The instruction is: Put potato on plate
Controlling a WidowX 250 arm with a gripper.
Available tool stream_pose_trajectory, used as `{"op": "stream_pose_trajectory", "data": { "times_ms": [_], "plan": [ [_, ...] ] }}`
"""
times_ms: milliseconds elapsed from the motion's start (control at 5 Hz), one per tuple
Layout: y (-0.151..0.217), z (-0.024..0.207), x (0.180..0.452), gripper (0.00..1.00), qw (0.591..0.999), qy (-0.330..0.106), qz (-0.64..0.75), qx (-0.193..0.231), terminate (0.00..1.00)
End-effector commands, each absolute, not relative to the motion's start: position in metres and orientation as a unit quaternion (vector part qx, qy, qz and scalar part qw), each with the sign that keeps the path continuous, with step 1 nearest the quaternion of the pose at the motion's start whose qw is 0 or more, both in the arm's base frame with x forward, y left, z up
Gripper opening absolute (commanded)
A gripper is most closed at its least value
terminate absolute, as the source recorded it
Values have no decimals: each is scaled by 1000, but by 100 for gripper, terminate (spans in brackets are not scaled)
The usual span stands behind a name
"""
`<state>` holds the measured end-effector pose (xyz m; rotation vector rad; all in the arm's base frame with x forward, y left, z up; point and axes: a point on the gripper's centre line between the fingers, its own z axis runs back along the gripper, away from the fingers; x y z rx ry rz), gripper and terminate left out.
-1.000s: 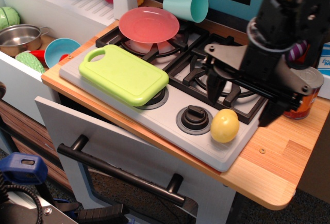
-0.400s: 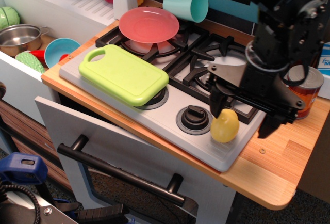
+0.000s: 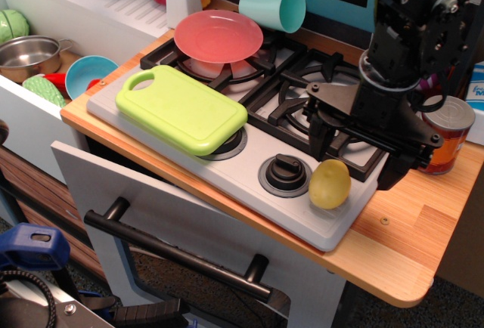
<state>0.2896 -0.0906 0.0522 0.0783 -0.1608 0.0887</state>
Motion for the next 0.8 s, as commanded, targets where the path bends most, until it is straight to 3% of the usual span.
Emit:
{"op": "stream_pose_trajectory", "data": {
  "times_ms": [0, 600],
  "plan": [
    [-93, 58, 298, 100, 993, -100, 52, 22, 0],
    [-78, 57, 284, 100, 992, -101, 59, 42, 0]
  ]
}}
